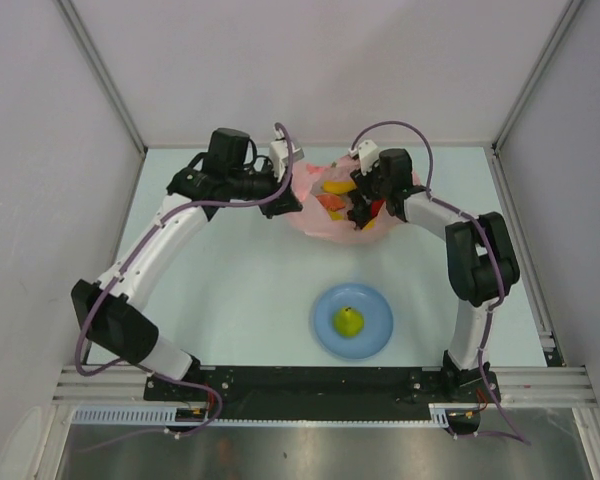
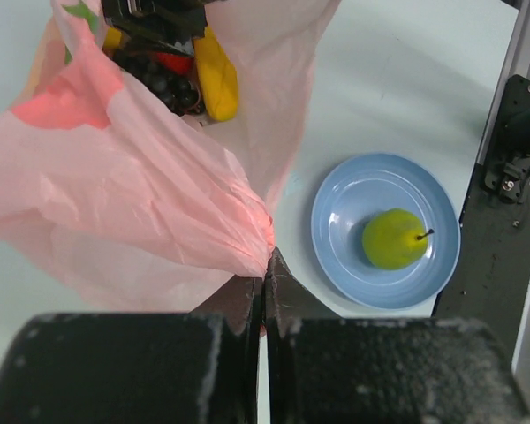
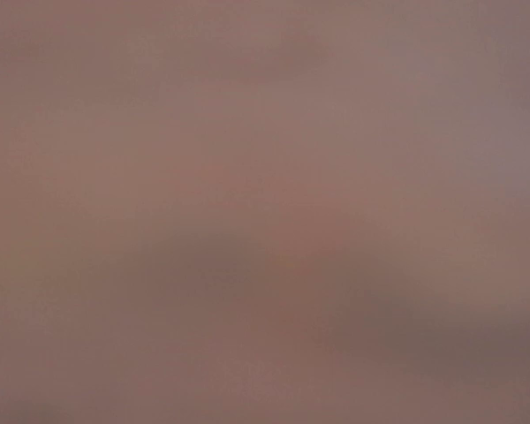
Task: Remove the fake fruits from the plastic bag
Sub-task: Take out the fake fruit from the plastic bag.
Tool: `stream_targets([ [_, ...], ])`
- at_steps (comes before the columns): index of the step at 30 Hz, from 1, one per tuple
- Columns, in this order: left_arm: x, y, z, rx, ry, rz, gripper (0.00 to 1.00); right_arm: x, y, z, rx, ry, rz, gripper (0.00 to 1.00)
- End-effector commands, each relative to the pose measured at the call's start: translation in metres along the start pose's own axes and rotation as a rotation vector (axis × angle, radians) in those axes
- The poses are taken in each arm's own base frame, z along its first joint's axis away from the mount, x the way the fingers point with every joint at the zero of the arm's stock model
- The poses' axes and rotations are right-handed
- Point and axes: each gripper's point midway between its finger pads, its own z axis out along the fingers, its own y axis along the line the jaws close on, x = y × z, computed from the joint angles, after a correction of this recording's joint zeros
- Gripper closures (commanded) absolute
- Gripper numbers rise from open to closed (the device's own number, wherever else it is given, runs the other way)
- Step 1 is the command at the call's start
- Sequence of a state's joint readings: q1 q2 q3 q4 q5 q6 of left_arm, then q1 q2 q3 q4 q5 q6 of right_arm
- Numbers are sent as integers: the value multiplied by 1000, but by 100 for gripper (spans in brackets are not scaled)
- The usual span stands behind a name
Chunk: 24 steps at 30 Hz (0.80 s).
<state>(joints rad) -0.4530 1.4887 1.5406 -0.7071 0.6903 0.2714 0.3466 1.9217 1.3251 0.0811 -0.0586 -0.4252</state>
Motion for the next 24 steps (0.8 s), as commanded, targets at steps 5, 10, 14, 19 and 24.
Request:
stream_targets([
  [5, -15, 18, 19, -51, 4, 80, 100, -38, -5, 35, -10, -119, -171, 47],
  [10, -23, 23, 24, -63, -8, 82, 100, -44, -44, 48, 196, -98, -175, 46],
  [14, -26, 25, 26, -66, -14, 89, 100, -35, -75, 59, 328, -18, -159, 43],
  [19, -29, 25, 28, -63, -19, 89, 100, 0, -97, 72, 447, 127, -148, 36],
  [24, -25, 25, 34, -44, -14, 69, 100, 28, -97, 79, 463, 225, -163, 31],
])
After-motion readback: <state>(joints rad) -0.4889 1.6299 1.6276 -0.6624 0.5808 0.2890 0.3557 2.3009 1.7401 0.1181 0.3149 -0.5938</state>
